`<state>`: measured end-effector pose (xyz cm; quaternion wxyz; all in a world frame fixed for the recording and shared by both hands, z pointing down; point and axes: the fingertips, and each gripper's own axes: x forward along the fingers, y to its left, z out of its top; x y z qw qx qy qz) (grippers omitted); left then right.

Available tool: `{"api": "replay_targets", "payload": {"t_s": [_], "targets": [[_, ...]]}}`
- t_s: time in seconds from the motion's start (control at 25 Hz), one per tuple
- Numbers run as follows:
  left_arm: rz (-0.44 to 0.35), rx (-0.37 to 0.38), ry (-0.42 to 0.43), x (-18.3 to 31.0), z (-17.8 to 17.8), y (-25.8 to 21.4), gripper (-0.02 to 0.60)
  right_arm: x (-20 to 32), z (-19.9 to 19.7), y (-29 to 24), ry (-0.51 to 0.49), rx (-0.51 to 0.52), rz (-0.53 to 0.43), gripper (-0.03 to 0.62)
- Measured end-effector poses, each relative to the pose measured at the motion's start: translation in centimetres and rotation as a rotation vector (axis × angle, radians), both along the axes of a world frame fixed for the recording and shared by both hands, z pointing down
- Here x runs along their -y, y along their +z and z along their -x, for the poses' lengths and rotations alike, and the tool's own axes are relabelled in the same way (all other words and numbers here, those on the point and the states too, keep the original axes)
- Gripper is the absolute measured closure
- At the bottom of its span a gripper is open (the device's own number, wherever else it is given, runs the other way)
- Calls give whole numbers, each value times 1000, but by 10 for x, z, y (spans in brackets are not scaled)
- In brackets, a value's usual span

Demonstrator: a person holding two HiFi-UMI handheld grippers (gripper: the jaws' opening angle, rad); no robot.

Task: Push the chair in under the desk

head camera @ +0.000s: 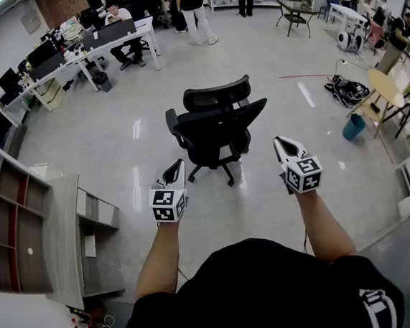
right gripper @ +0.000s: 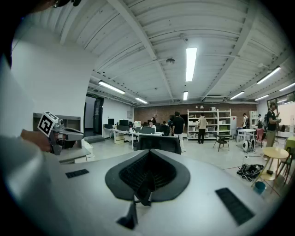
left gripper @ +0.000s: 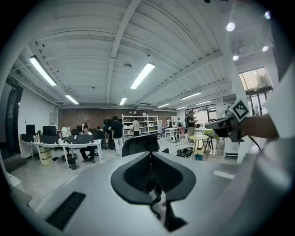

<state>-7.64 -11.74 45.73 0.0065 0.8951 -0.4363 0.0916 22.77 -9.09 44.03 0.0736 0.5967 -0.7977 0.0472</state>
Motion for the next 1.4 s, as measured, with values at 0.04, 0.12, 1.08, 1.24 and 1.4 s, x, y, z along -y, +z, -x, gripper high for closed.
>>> {"api": "replay_targets", "payload": {"t_s": [0.04, 0.12, 1.08, 1.24, 1.4], "targets": [[-2, 1, 1, 0, -1, 0, 563, 0, -1, 0, 2, 2, 0, 595], [-4, 4, 2, 0, -2, 0, 563, 0, -1, 1, 4, 5, 0, 595], [-10, 1, 46, 3, 14, -7, 563, -9, 20, -10, 42, 10, -25, 597], [-7, 7, 53, 10, 10, -6, 563, 0, 17, -11, 47, 15, -30, 597], [-5, 18, 45, 22, 4, -5, 563, 15, 11, -9, 37, 20, -31, 597]]}}
